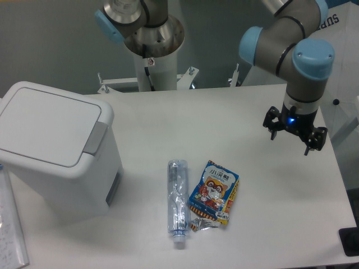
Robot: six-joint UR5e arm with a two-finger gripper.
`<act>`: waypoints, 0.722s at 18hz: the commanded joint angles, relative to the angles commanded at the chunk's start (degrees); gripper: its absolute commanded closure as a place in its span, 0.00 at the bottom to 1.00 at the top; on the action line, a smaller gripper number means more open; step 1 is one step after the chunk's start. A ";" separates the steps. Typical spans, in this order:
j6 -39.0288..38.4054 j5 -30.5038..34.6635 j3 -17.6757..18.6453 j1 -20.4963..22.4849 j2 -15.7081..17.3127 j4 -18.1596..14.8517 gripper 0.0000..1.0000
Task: Open the trash can
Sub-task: 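Move the open gripper over toward the white trash can lid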
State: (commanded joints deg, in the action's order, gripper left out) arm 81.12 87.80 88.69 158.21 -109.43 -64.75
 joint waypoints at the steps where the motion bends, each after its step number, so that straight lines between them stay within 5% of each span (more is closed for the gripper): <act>1: -0.78 -0.44 -0.88 -0.61 0.26 -1.94 0.00; 4: -8.85 -4.91 -4.56 -1.67 0.27 -6.16 0.00; 9: -32.05 -14.13 -8.27 -3.43 0.00 -5.13 0.00; 13: -35.07 -17.84 -8.18 -4.75 0.27 -5.03 0.00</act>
State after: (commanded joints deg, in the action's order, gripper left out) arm 46.06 69.96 80.51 153.46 -109.16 -69.78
